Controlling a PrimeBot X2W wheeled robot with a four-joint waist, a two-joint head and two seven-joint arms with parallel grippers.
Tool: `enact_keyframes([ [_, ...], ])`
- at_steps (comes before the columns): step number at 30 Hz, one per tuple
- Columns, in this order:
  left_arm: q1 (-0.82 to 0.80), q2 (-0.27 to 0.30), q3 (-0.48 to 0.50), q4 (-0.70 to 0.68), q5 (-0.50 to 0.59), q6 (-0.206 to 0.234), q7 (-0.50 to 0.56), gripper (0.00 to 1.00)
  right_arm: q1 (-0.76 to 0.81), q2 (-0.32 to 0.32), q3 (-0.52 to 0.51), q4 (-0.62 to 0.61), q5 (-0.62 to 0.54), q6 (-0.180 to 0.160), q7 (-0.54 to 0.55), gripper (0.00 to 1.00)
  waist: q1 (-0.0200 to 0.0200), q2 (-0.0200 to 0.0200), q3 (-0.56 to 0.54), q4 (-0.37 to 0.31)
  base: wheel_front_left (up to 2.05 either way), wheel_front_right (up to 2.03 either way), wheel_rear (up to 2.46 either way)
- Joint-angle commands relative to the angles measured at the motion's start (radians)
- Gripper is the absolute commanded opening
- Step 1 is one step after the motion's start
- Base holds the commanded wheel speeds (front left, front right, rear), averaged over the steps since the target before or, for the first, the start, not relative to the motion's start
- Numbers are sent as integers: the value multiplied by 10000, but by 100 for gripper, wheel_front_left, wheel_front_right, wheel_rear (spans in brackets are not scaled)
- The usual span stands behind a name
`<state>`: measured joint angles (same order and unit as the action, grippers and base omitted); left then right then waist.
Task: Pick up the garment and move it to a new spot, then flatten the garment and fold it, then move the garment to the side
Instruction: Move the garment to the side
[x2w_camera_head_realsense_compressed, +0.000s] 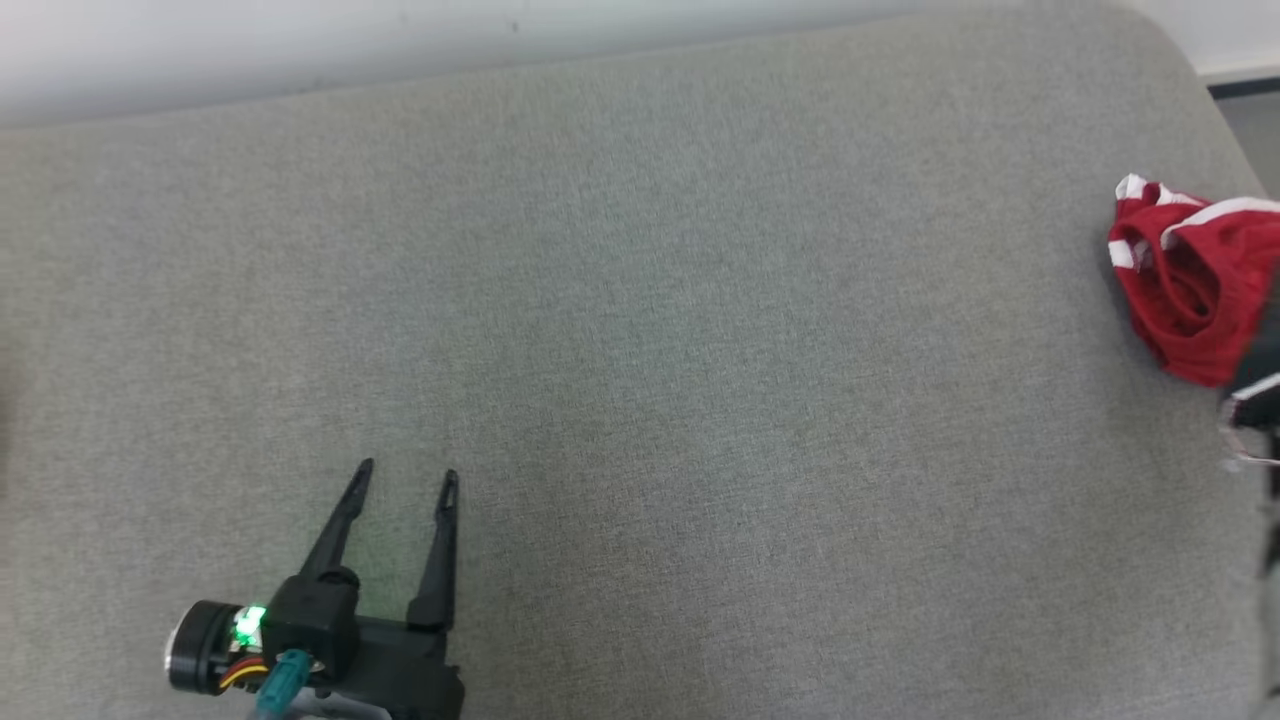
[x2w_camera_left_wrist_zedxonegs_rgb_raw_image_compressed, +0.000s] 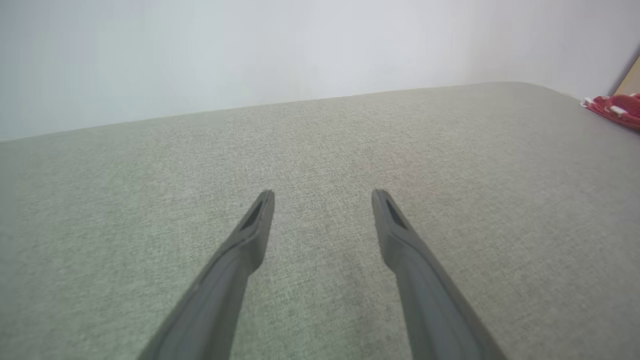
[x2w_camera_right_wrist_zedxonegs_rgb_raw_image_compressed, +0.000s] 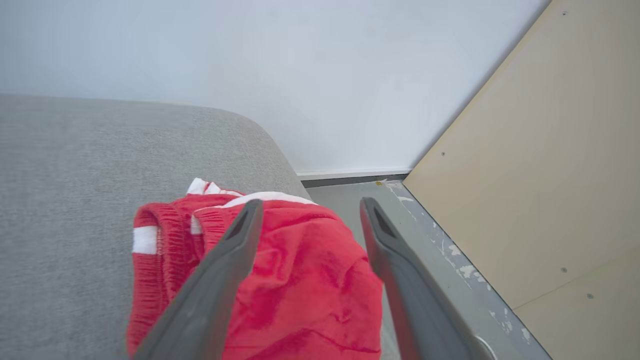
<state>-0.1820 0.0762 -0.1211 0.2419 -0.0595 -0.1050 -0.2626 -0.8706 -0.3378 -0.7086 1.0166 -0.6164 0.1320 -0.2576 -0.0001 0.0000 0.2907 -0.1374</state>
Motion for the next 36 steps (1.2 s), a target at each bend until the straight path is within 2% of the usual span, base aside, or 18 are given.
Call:
enact_keyframes([
  [1, 168, -16, 104, -20, -61, 40, -31, 100, -88, 316, 261, -99, 308, -26, -74, 100, 1, 0, -287, 108, 0, 0, 0],
  [9, 674, -121, 698, 78, -214, 120, -31, 100, 2197, 2210, 2710, -2501, 2902, -26, -77, 100, 1, 0, -1017, 473, 0, 0, 0],
  [12, 878, -146, 840, 140, -235, 121, -31, 100, 3274, 2618, 3475, -3090, 3499, -26, -78, 100, 1, 0, -1267, 624, 0, 0, 0],
  [17, 1131, -201, 1023, 248, -247, 82, -31, 100, 4392, 2840, 4615, -3717, 4192, -26, -79, 100, 1, 0, -1580, 866, 0, 0, 0],
  [25, 1449, -245, 1305, 443, -252, 157, -31, 100, 5220, 2876, 5782, -4341, 5263, -26, -80, 100, 1, 0, -1967, 1084, 0, 0, 0],
  [36, 1878, -260, 1580, 710, -384, 310, -31, 100, 6072, 2875, 6532, -4672, 6132, -26, -81, 100, 1, 0, -2717, 1138, 0, 0, 0],
])
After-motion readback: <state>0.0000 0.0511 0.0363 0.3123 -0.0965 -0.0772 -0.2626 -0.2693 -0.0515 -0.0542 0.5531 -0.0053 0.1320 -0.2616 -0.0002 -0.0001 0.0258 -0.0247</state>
